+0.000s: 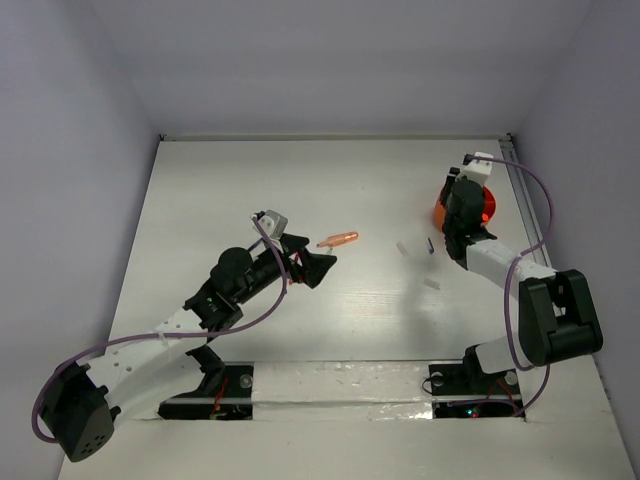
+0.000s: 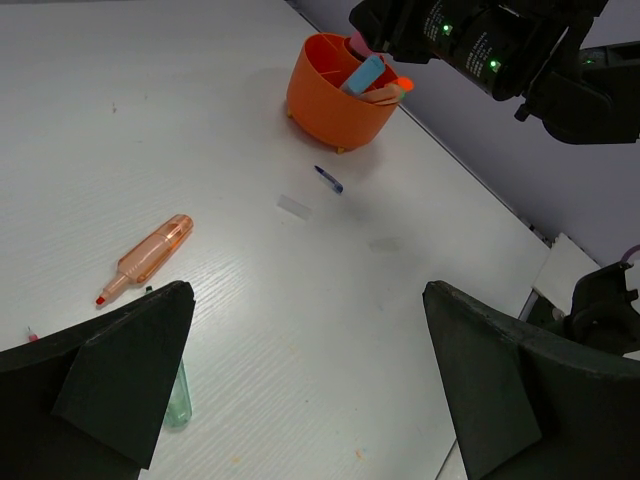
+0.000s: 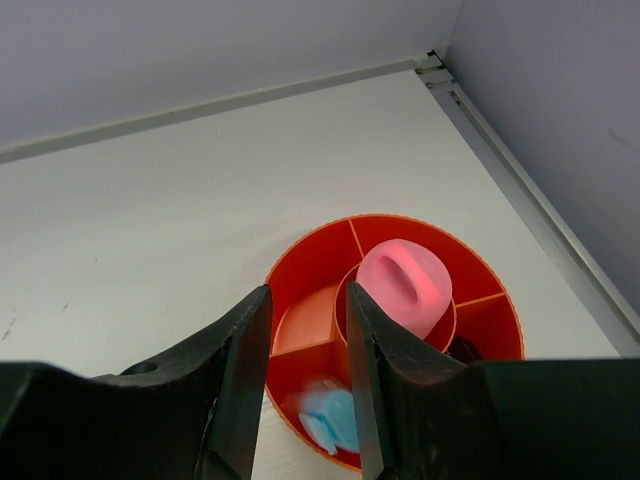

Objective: Sort the stationery into containers
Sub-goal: Place the pen in the storage box.

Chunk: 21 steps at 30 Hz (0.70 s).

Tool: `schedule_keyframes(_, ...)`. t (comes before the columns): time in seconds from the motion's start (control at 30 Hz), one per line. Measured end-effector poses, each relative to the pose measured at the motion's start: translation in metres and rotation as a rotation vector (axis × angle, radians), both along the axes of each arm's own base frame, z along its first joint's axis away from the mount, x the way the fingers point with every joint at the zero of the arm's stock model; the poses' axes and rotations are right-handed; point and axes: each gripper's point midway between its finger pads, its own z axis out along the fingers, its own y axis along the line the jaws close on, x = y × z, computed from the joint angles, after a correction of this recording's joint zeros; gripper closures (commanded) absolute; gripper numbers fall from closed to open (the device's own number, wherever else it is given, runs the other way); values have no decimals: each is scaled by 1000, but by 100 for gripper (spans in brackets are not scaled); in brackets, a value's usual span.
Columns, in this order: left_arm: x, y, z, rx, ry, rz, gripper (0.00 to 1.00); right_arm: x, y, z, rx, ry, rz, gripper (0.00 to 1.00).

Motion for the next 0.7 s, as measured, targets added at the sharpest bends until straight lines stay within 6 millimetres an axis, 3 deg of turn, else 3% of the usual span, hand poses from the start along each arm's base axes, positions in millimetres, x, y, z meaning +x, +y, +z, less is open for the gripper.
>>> schedule_keyframes(0.13,0,0,0,-1,-1,0,1,-2,1,-3,11,15,0,56)
schedule_keyframes(0.27,0,0,1,-1,-1,1,1,-7,4,-4,30,51,15,47)
schedule_keyframes(0.53,0,1,0,-1,-1,4,1,8,34,8,98,216,130,40)
schedule_keyframes(0.7,1,1,0,0,-1,7,1,18,49,4,123,335,181,35)
